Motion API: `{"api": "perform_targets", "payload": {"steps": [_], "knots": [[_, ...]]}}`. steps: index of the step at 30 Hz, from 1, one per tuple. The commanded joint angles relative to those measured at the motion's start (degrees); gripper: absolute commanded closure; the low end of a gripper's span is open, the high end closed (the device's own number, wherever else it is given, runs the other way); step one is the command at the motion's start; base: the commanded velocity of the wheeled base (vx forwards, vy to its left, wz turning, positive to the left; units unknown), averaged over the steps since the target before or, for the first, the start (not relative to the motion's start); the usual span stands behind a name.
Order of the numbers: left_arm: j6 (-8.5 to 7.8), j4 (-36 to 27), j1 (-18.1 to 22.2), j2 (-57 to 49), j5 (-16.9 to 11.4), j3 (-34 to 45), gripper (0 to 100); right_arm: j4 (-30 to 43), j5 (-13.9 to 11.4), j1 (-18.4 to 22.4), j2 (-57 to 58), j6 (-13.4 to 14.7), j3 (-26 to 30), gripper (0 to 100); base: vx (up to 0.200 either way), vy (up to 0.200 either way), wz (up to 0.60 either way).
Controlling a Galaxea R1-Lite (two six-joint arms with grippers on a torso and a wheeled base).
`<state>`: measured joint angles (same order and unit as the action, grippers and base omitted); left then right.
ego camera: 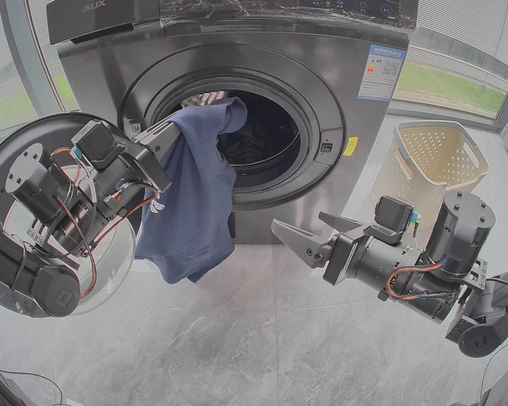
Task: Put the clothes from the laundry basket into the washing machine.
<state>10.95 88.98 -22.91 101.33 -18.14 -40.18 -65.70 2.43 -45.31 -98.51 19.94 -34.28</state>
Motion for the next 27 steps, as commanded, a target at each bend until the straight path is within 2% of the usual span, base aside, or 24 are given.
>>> {"api": "perform_targets", "payload": {"steps": [1, 3, 4, 5, 6, 8, 9, 13, 15, 18, 27], "knots": [[0.04, 0.2, -0.3, -3.2, -1.1, 0.4, 100, -0.1, -2.2, 2.4, -4.4, -0.3, -0.4, 0, 0.000, 0.000, 0.00], [0.04, 0.2, -0.4, -3.5, -1.5, 0.5, 100, -0.4, -3.1, 3.0, -5.6, -0.7, -0.8, 0, 0.000, 0.000, 0.00], [0.13, 0.2, -0.8, -4.0, -2.1, 0.7, 100, -1.8, -4.4, 4.1, -7.9, -1.6, -1.7, 0, 0.000, 0.000, 0.00], [0.13, 0.2, -0.8, -4.0, -2.1, 0.7, 100, -1.8, -4.4, 4.1, -7.9, -1.6, -1.7, 0, 0.000, 0.000, 0.00], [0.21, 0.2, -1.0, -4.2, -2.2, 1.0, 100, -5.0, -6.1, 5.8, -11.5, -2.7, -3.0, 0, 0.000, 0.000, 0.00], [0.21, 0.2, -1.0, -4.1, -2.3, 1.0, 100, -7.3, -7.2, 6.6, -13.6, -3.3, -3.8, 0, 0.000, 0.000, 0.00], [0.21, 0.2, -1.0, -4.1, -2.2, 1.1, 100, -9.3, -8.5, 7.4, -15.7, -3.9, -4.5, 0, 0.000, 0.000, 0.00], [0.21, 0.2, -1.1, -4.1, -2.2, 1.1, 100, -10.6, -12.4, 9.9, -19.4, -4.0, -6.6, 0, 0.000, 0.000, 0.00], [0.21, 0.2, -1.2, -4.1, -2.2, 1.1, 100, -10.7, -13.5, 10.3, -20.1, -4.0, -7.1, 0, 0.000, 0.000, 0.00], [0.21, 0.2, -2.1, -4.2, -2.2, 1.2, 100, -11.3, -16.8, 10.9, -22.1, -3.6, -9.8, 0, 0.000, 0.000, 0.00], [0.21, 0.2, -3.7, -4.4, -2.2, 1.9, 100, -14.5, -17.4, 12.1, -28.5, -3.5, -16.5, 0, 0.000, 0.000, 0.00]]}}
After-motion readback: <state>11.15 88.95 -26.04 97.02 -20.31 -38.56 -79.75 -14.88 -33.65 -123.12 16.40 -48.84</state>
